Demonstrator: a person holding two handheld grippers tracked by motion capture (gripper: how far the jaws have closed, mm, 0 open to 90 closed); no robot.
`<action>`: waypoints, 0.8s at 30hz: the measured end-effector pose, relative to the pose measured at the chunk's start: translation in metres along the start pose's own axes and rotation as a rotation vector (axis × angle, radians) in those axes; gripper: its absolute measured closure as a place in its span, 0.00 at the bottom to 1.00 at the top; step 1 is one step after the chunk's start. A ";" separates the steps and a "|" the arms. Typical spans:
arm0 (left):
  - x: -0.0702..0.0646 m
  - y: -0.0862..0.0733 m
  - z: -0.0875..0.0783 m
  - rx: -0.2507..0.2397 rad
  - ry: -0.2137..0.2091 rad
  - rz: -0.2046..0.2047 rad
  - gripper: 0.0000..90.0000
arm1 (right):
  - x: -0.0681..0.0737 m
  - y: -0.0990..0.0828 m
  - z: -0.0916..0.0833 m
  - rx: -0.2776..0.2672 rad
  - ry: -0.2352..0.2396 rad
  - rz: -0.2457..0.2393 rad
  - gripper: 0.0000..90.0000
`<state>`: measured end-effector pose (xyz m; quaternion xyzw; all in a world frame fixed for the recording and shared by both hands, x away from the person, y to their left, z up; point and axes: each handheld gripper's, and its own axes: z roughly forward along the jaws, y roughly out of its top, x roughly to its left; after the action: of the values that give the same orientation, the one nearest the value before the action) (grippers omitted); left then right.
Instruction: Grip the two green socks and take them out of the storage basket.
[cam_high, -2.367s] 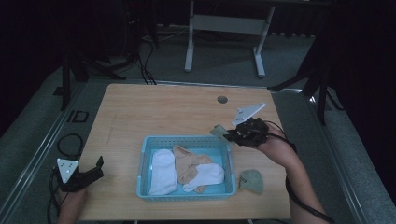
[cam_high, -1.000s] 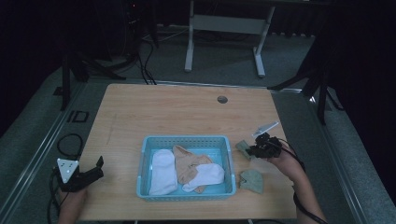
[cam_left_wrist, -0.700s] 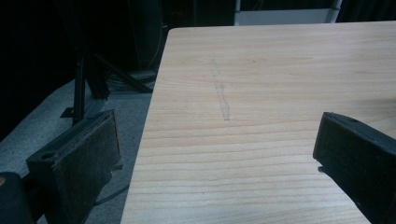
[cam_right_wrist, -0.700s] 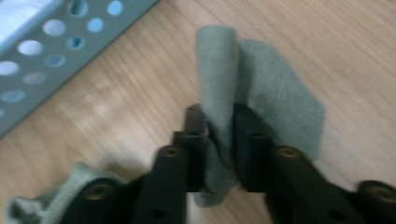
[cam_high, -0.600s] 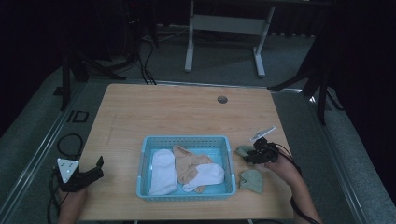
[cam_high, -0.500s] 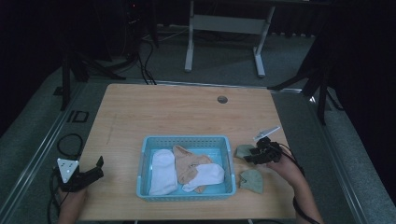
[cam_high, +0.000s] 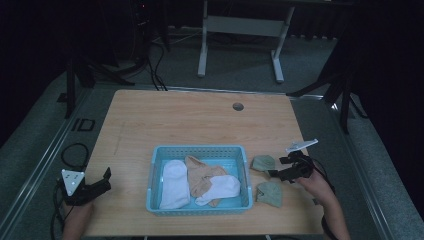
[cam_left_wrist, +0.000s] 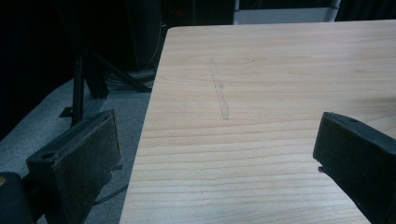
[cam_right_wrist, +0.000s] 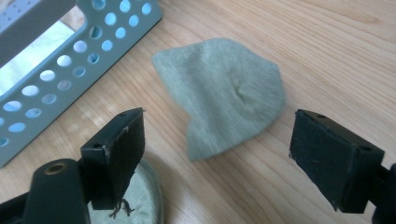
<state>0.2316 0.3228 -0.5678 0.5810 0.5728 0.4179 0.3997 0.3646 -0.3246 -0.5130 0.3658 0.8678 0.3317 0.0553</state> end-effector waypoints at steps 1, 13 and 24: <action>0.000 0.000 0.000 0.000 0.000 0.000 0.00 | -0.001 -0.002 -0.001 -0.007 -0.003 -0.002 0.15; 0.000 0.000 0.000 -0.005 0.002 0.002 0.00 | -0.022 -0.040 -0.019 -0.152 -0.248 0.066 0.12; 0.000 0.000 0.000 -0.007 0.002 0.000 0.00 | -0.034 -0.062 -0.028 -0.202 -0.418 0.199 0.12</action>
<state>0.2313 0.3224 -0.5680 0.5794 0.5718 0.4205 0.4008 0.3424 -0.3942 -0.5348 0.5029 0.7595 0.3378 0.2369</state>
